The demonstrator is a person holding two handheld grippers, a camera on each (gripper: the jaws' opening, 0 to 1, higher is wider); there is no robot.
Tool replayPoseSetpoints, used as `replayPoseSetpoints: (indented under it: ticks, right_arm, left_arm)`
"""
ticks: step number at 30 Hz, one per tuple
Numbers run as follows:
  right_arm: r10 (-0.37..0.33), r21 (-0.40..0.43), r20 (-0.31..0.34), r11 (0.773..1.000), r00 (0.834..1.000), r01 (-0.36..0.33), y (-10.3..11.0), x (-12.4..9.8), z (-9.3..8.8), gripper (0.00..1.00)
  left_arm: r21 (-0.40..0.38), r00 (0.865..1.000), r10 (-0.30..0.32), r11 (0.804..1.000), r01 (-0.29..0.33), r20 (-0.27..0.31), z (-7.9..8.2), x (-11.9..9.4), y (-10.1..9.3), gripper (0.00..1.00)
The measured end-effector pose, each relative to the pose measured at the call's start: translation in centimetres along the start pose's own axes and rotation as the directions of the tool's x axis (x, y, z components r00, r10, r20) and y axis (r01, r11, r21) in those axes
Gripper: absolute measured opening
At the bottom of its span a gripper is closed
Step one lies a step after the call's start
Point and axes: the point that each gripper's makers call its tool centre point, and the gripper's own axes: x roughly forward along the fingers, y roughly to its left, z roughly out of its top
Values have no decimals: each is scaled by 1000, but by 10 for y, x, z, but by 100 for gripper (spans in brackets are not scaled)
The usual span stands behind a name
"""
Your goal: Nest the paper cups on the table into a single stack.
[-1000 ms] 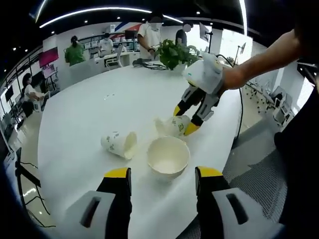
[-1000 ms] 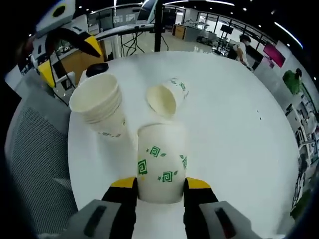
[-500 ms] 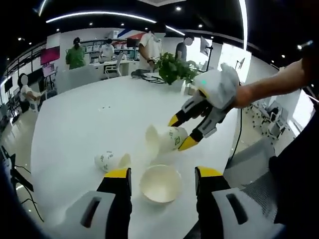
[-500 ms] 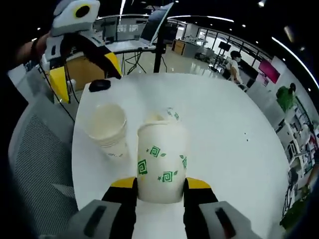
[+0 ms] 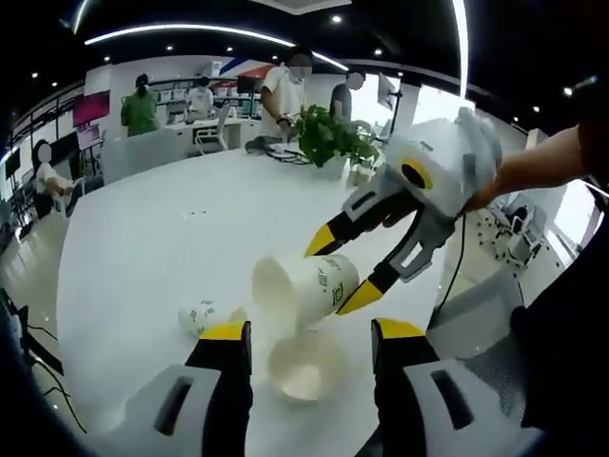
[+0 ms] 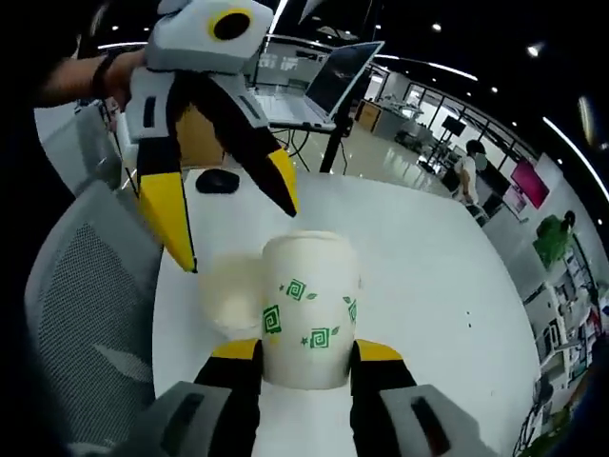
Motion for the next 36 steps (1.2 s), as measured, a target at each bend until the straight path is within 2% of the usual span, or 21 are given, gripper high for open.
replayPoseSetpoints:
  ticks: [5, 6, 9, 12, 14, 17, 22, 27, 31, 33, 34, 36]
  right_arm:
    - [3, -42, 41, 999, 999, -1, 10, -1, 25, 34]
    - [3, -52, 46, 999, 999, -1, 11, 0, 29, 34]
    - [11, -71, 56, 997, 998, -7, 14, 2, 35, 34]
    - [21, -60, 88, 998, 996, -16, 18, 3, 45, 35]
    - [20, -87, 80, 996, 997, -13, 18, 3, 46, 35]
    - [35, -99, 103, 995, 994, -25, 23, 3, 53, 35]
    - [42, -120, 119, 992, 992, -28, 26, 4, 61, 35]
    - [50, -151, 128, 988, 991, -30, 31, 5, 67, 34]
    - [51, -164, 132, 986, 990, -29, 31, 5, 69, 34]
    - [52, -161, 135, 987, 989, -30, 32, 5, 69, 34]
    - [56, -160, 137, 987, 989, -34, 33, 5, 69, 35]
    - [58, -165, 137, 986, 989, -35, 35, 5, 69, 34]
  left_arm:
    - [-34, 1000, -14, 999, 15, 24, 3, -2, 1, 48]
    - [-37, 1000, -15, 999, 16, 25, 6, -4, -4, 48]
    - [-38, 1000, -16, 999, 17, 24, 4, -4, 0, 46]
    - [-39, 999, -20, 999, 21, 30, 8, -8, -4, 45]
    - [-49, 999, -19, 999, 21, 38, 8, -10, -1, 44]
    - [-61, 999, -24, 998, 27, 45, 8, -12, 2, 40]
    - [-71, 998, -40, 996, 44, 52, 10, -13, -3, 35]
    - [-75, 996, -63, 995, 68, 59, 13, -13, -11, 26]
    - [-72, 995, -81, 994, 85, 57, 12, -11, -10, 18]
    - [-80, 991, -117, 989, 121, 58, 15, -14, -24, 8]
    - [-84, 988, -139, 986, 144, 58, 13, -13, -24, 3]
    - [-59, 991, -128, 990, 131, 43, 12, -11, -25, 2]
